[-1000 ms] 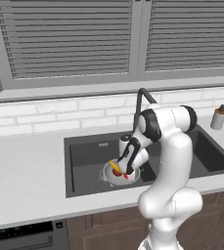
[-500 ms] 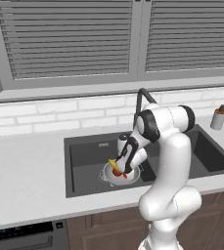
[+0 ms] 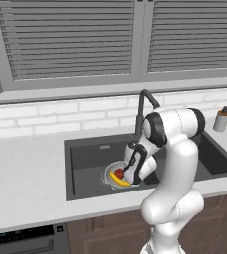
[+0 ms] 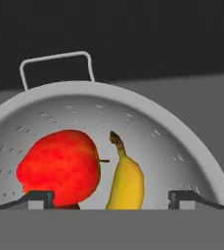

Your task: Put the colander in the sink, put the banana, apple, apple in the colander, and turn on the sink faucet and pour water over the colander.

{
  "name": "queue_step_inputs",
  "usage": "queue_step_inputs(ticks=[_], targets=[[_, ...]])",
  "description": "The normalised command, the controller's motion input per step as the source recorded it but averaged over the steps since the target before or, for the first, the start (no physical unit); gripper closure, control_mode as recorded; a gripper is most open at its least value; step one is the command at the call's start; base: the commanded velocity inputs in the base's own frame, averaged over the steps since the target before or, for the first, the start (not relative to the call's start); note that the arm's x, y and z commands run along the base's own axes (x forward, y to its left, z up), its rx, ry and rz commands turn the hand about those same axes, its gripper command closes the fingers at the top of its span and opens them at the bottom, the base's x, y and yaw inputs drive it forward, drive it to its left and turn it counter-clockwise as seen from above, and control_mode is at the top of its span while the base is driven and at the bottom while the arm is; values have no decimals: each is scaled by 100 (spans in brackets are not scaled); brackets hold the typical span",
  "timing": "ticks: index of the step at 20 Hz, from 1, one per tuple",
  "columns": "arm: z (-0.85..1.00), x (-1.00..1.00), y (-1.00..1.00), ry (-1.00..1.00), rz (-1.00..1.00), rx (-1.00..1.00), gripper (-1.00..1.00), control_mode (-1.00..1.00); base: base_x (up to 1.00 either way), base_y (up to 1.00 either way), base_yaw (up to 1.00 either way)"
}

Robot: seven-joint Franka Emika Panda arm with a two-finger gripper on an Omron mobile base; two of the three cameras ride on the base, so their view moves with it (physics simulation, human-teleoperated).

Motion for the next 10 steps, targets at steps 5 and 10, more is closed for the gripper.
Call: queue_step_inputs(ticks=[5, 10], targets=[[77, -33, -6, -17, 3, 25, -100, -100, 0, 0, 0], [100, -6, 0, -7, 5, 23, -100, -100, 0, 0, 0]])
